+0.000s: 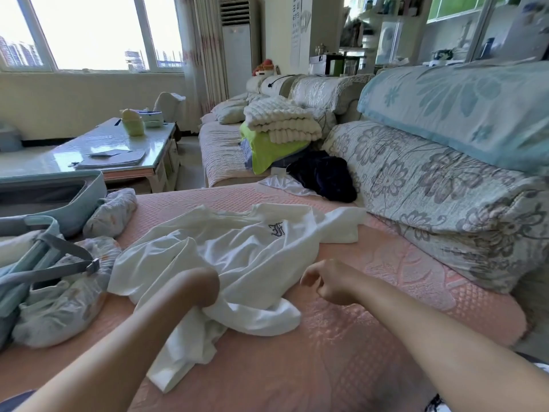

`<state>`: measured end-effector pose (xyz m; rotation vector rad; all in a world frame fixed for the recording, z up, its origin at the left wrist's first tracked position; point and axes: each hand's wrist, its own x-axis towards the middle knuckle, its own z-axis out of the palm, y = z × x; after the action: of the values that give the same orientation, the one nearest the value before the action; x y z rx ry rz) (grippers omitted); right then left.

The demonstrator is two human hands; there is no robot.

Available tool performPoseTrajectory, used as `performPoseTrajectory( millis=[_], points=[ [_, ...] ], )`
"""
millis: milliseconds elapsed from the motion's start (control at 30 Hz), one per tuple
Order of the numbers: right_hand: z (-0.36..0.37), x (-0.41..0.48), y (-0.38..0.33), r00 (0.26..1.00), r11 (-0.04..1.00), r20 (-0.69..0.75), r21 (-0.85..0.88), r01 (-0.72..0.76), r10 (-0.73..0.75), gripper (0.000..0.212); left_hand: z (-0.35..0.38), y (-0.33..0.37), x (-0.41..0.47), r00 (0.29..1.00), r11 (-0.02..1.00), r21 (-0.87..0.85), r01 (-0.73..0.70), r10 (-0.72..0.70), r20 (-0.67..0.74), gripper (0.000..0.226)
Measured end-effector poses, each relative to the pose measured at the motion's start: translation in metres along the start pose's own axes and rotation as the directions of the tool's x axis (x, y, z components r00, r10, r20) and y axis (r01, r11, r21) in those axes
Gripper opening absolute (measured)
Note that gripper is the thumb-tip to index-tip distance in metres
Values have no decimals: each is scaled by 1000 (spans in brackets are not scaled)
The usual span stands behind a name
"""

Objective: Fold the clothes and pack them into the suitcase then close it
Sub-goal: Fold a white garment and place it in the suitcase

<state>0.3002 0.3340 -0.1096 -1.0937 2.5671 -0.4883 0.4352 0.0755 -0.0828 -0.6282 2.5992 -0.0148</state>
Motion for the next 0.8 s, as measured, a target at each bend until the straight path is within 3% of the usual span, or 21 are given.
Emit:
performPoseTrajectory(
  millis=[67,100,167,200,233,267,333,400,467,500,567,600,667,733,800],
  points=[
    [11,3,-4,998,999,61,-53,1,3,52,7,12,-3,980,993,99,57,-37,-197,39],
    [16,7,-7,997,997,74,-70,21,-16,53,9,20,-8,942,994,107,8,29,-335,41],
    [26,14,-17,991,992,108,-94,87,-76,55,13,35,-9,797,951,81,-299,296,-527,49],
    [30,19,-22,985,985,130,-117,126,-111,59,17,40,-12,745,889,58,-454,414,-523,49],
    [34,24,-26,979,978,159,-143,155,-131,64,20,45,-14,736,842,45,-538,496,-461,50],
    [38,29,-29,973,973,188,-166,163,-131,72,27,47,-14,771,842,61,-536,518,-371,55],
    [41,36,-34,966,965,242,-219,147,-92,84,34,48,-8,853,885,155,-440,465,-238,62],
    [41,40,-37,962,954,256,-255,159,-92,86,31,43,0,880,917,101,-385,398,-260,42],
    [41,43,-40,961,945,254,-271,180,-110,82,25,34,12,864,939,-83,-334,270,-425,25],
    [39,44,-42,964,963,233,-205,177,-127,77,24,27,19,833,911,-236,-337,172,-527,17],
    [38,47,-45,967,954,34,178,241,-251,45,17,16,26,795,769,-492,-408,35,-605,7],
    [34,46,-47,962,879,-118,391,273,-247,29,13,15,25,795,697,-554,-455,36,-606,8],
    [17,39,-51,945,710,-308,642,288,-105,30,5,22,17,790,505,-650,-568,115,-602,3],
    [-9,28,-51,919,597,-392,729,334,-35,30,-4,35,1,767,376,-673,-636,220,-602,6],
    [-37,14,-40,917,633,-395,698,336,-52,32,-6,51,-15,766,394,-658,-642,360,-532,10]
  ],
)
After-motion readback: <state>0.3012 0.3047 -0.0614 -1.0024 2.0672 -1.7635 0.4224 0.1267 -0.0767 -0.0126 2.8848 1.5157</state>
